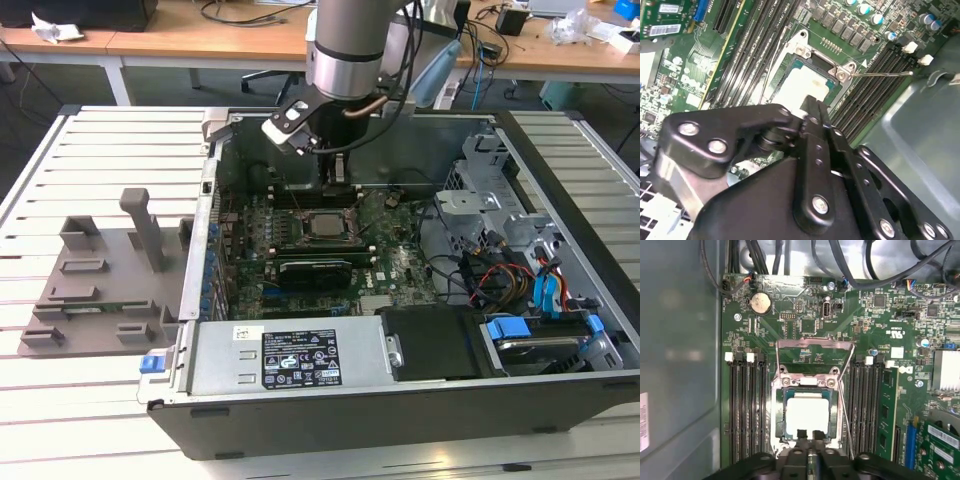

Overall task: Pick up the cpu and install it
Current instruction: 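Place the cpu into insertion slot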

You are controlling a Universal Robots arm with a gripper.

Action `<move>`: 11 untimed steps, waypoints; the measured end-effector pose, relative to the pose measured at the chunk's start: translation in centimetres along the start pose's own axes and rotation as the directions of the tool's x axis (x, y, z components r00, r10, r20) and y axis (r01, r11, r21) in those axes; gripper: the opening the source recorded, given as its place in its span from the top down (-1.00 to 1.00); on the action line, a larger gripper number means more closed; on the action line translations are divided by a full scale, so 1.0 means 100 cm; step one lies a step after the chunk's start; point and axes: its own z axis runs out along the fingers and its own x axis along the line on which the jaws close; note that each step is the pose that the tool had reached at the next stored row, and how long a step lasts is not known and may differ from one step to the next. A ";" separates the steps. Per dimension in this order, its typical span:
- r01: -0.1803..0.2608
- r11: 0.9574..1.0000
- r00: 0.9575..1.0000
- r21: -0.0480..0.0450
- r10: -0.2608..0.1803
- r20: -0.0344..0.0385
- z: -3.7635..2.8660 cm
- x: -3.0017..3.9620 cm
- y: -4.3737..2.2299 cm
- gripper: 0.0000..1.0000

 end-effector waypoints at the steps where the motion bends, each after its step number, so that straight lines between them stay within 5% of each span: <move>1: 0.000 1.000 1.000 0.000 0.000 0.000 -0.0022 -0.0001 -0.0001 0.78; 7: 0.000 1.000 1.000 0.000 0.000 0.000 -0.0223 -0.0007 -0.0010 0.79; 11: 0.000 1.000 1.000 0.000 0.000 0.000 -0.0236 -0.0007 -0.0011 0.79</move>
